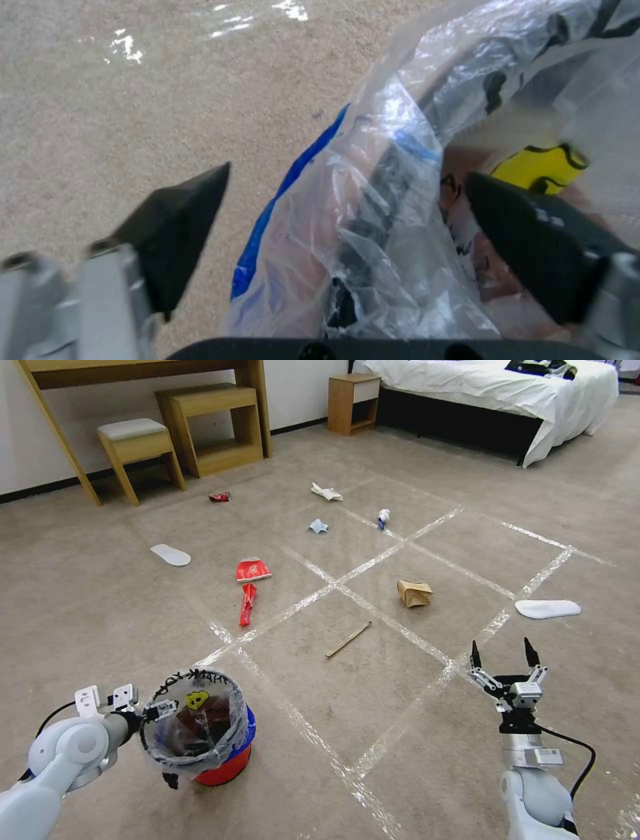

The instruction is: Pick up the trash bin and place the garbage on the floor into it.

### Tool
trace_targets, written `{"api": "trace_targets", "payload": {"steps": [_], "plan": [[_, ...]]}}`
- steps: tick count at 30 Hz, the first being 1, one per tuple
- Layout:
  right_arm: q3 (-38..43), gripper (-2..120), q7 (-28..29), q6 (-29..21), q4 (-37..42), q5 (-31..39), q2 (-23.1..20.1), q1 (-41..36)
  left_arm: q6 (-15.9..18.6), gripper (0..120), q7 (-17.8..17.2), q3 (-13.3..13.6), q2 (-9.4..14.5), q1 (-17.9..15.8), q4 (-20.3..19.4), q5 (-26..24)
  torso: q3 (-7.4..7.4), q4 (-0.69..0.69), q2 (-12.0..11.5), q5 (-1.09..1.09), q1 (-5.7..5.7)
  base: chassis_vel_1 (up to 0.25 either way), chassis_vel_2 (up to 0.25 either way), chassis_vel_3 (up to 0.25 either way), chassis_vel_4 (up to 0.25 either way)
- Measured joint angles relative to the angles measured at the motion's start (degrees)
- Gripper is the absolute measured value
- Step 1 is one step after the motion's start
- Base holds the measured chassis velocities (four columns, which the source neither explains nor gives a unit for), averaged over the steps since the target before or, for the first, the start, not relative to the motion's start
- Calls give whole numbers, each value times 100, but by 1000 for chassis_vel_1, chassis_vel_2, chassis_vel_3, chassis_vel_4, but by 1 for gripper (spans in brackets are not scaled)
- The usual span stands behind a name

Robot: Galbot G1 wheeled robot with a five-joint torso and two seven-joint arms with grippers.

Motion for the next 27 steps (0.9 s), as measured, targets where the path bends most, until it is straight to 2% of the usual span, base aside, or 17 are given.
{"api": "trace_targets", "payload": {"steps": [2, 3, 5, 6, 8, 9, 11, 12, 15, 16, 20, 23, 27], "plan": [[0, 100, 11, -3, -1, 20, -18, 2, 0, 77, -43, 0, 8, 5, -11, -90, 0, 1, 0, 0, 0, 0, 0, 0, 0], [0, 100, 11, -3, -1, 20, -18, 2, 0, 77, -43, 0, 8, 5, -11, -90, 0, 1, 0, 0, 0, 0, 0, 0, 0], [0, 100, 19, -6, 0, 35, -31, 1, 0, 66, -53, 0, 10, 6, -11, -150, 0, 1, 0, 1, 0, 0, 0, 0, 0], [0, 100, 19, -6, 0, 35, -31, 1, 0, 66, -53, 0, 10, 6, -11, -150, 0, 1, 0, 1, 0, 0, 0, 0, 0], [1, 100, 24, -8, 6, 54, -41, -1, 1, 56, -52, 0, 13, 19, -11, -207, 0, 1, 0, 1, 0, 0, 0, 0, 0], [1, 100, 24, -8, 6, 54, -41, -1, 1, 56, -52, 0, 13, 19, -11, -207, 0, 1, 0, 1, 0, 0, 0, 0, 0], [4, 100, 32, -11, 6, 77, -50, -5, 1, 44, -53, 0, 14, 34, -14, -238, 0, 1, 0, 1, 0, 0, 0, 0, 0], [4, 100, 32, -11, 6, 77, -50, -5, 1, 44, -53, 0, 14, 34, -14, -238, 0, 1, 0, 1, 0, 0, 0, 0, 0], [10, 100, 45, -15, 8, 111, -55, -8, 1, 30, -55, -1, 10, 66, -47, -258, 0, 2, 0, 1, 0, 0, 0, 0, 0], [10, 100, 45, -15, 8, 111, -55, -8, 1, 30, -55, -1, 10, 66, -47, -258, 0, 2, 0, 1, 0, 0, 0, 0, 0], [15, 100, 69, -30, 26, 129, -67, -6, 1, 12, -37, -1, 9, 118, -104, -312, -1, 2, 0, 2, 0, 0, 0, 0, 0], [16, 100, 79, -43, 42, 145, -71, -8, 1, 8, -36, -1, 2, 129, -111, -335, 0, 2, 0, 2, 0, 0, 0, 0, 0], [15, 100, 84, -57, 54, 162, -79, -12, 1, 8, -36, -1, -20, 147, -145, -350, 0, 3, 0, 1, 1, 0, 0, 0, 0]]}}
